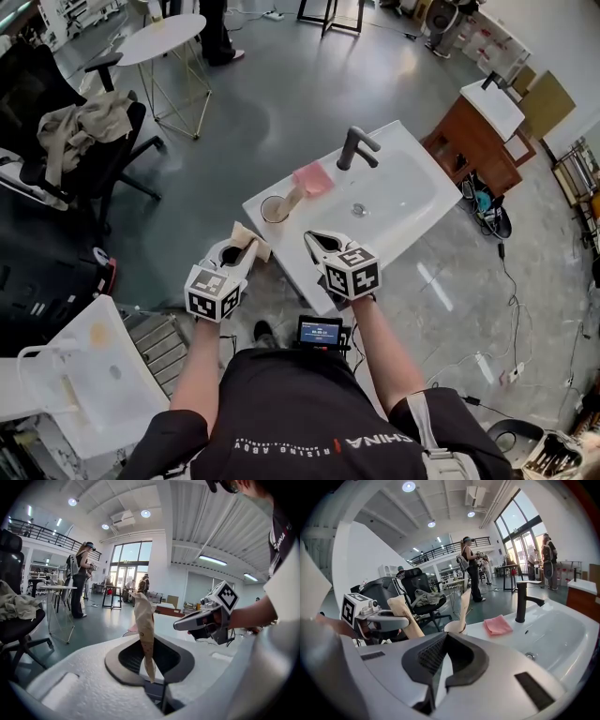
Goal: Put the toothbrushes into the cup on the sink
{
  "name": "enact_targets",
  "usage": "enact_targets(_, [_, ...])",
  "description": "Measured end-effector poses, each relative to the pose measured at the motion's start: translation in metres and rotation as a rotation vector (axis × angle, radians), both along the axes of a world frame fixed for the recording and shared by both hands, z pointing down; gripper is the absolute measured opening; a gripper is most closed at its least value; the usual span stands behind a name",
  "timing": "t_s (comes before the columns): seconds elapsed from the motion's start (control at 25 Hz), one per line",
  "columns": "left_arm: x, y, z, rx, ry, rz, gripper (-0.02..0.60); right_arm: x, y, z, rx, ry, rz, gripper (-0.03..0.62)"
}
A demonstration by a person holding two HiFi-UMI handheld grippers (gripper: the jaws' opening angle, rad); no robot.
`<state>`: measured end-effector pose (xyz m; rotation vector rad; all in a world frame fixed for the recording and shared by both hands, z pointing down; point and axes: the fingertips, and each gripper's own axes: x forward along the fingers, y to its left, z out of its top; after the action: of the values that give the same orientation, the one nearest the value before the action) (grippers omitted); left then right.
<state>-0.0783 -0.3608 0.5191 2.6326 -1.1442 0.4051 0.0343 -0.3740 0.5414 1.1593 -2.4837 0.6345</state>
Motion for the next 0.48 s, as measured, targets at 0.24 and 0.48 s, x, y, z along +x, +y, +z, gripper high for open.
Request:
enact_targets(0.24, [-0.005, -0.008, -0.026, 0.045, 0.009, -0.033, 0.038, -0.002, -0.002, -0.004, 0.008, -0.005, -0.015, 0.009])
enact_targets(0.48, [-0.011, -0.027, -0.056, 0.110, 0.005, -0.053, 0.038, -0.008, -0.006, -0.007, 0.012, -0.011, -0.025, 0.009])
